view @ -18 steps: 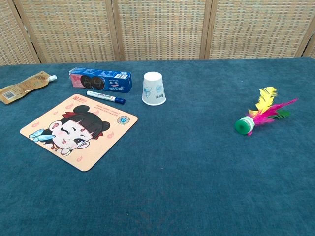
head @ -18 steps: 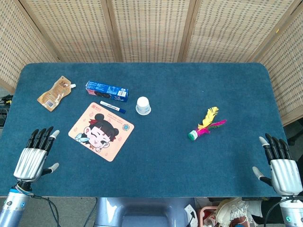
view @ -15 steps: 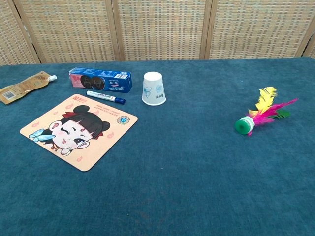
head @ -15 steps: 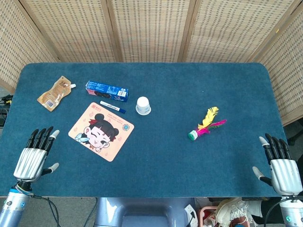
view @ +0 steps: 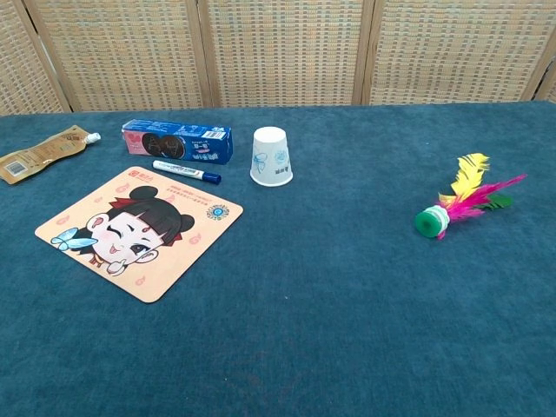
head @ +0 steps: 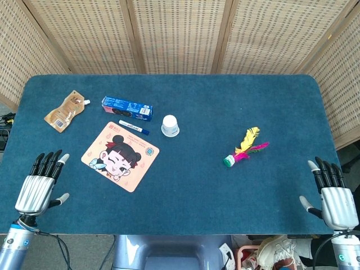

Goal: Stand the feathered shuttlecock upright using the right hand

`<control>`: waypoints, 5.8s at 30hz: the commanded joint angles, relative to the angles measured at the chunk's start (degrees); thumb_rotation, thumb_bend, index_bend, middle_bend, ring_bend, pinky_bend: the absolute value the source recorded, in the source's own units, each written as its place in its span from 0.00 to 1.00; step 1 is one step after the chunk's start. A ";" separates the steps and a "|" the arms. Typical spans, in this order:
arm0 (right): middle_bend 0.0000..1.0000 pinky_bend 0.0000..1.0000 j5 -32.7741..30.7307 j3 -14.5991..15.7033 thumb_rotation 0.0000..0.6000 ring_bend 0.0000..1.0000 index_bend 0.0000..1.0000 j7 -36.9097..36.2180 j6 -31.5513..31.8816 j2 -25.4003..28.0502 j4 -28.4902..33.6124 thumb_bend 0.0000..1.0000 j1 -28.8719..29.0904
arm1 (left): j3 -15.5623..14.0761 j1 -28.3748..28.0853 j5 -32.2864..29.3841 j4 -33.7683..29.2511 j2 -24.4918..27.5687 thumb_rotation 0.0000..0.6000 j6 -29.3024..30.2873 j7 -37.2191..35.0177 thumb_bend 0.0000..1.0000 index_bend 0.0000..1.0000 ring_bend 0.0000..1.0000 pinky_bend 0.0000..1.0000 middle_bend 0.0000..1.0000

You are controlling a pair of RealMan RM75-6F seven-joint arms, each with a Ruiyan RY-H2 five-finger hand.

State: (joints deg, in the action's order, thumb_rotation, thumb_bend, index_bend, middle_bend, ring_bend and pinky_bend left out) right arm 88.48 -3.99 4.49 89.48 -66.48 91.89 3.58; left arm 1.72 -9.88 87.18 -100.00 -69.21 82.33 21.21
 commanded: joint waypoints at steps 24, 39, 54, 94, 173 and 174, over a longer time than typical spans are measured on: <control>0.03 0.07 -13.78 -11.72 1.00 0.00 0.29 1.27 -24.52 -13.07 -19.57 0.23 21.39 | 1.04 -0.56 -2.59 1.29 -0.63 1.00 -1.08 0.53 0.13 0.00 0.00 0.00 0.00; 0.05 0.07 -18.32 -10.47 1.00 0.00 0.31 -1.57 -32.37 -23.35 -35.03 0.23 26.28 | 1.04 -0.64 -2.45 1.57 -0.78 1.00 -0.80 0.27 0.13 0.00 0.00 0.00 0.00; 0.05 0.07 -18.57 -9.84 1.00 0.00 0.31 -4.44 -34.87 -27.76 -42.88 0.23 28.34 | 0.93 -0.67 -2.75 1.79 -1.00 1.00 -0.87 0.53 0.13 0.00 0.00 0.00 0.00; 0.15 0.09 -17.89 -9.57 1.00 0.00 0.48 -7.81 -39.08 -33.59 -53.15 0.32 32.35 | 0.76 -1.17 -3.77 2.52 -1.54 1.00 -1.84 0.75 0.13 0.00 0.00 0.00 0.00; 0.26 0.11 -17.38 -11.92 1.00 0.00 0.66 1.85 -27.23 -23.67 -34.21 0.41 29.69 | 0.40 -1.12 -2.13 1.73 -0.93 1.00 -0.81 -0.51 0.13 0.00 0.00 0.00 0.00; 0.26 0.11 -17.39 -11.99 1.00 0.00 0.66 2.47 -26.79 -23.09 -33.17 0.41 29.52 | 0.38 -1.09 -2.05 1.66 -0.89 1.00 -0.76 -0.55 0.13 0.00 0.00 0.00 0.00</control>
State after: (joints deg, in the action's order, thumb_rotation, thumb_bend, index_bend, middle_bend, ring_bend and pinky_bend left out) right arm 71.08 -15.57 4.80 60.82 -91.70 55.82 33.91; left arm 2.10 -10.98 85.12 -98.33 -70.10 81.56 20.68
